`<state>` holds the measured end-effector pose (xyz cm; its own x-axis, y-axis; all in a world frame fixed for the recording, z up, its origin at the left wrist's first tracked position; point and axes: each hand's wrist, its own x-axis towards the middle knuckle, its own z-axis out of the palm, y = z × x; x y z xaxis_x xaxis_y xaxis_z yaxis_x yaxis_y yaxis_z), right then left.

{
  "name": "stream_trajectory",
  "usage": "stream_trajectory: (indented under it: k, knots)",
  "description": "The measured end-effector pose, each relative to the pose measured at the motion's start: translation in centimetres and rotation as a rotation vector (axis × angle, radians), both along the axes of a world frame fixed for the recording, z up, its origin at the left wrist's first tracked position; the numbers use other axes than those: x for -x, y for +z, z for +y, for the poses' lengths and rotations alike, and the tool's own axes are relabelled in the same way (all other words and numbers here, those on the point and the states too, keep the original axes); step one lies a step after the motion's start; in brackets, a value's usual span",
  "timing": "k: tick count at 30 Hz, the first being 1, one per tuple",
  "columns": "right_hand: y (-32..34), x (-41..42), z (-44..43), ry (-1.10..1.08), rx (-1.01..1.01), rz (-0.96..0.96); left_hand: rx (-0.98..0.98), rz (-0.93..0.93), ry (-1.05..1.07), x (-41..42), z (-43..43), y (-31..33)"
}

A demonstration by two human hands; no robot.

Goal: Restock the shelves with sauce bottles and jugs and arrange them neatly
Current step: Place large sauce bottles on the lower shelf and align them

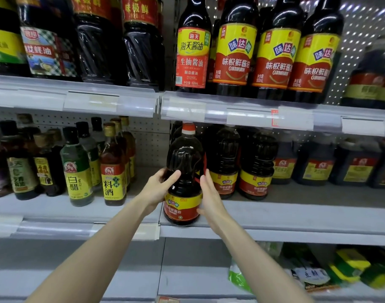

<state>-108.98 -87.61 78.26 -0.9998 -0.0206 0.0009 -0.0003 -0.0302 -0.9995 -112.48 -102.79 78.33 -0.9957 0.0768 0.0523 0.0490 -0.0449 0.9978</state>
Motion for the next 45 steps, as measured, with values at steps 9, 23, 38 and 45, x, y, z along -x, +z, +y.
stream_trajectory:
  k: [9,23,38,45]
  knots:
    - [-0.1,2.5,1.6,-0.026,0.072,-0.134,0.043,0.14,0.171,-0.9,3.2,-0.6]
    - [-1.8,2.4,1.0,0.007,0.014,-0.015,-0.002,0.008,-0.03,-1.6,0.9,-1.2]
    - [-0.9,1.9,1.0,0.025,0.004,-0.065,0.004,0.063,0.058,-2.7,1.0,-1.6]
    - [-0.9,0.2,1.0,0.053,0.053,-0.055,-0.028,0.016,-0.021,-2.6,0.8,-1.9]
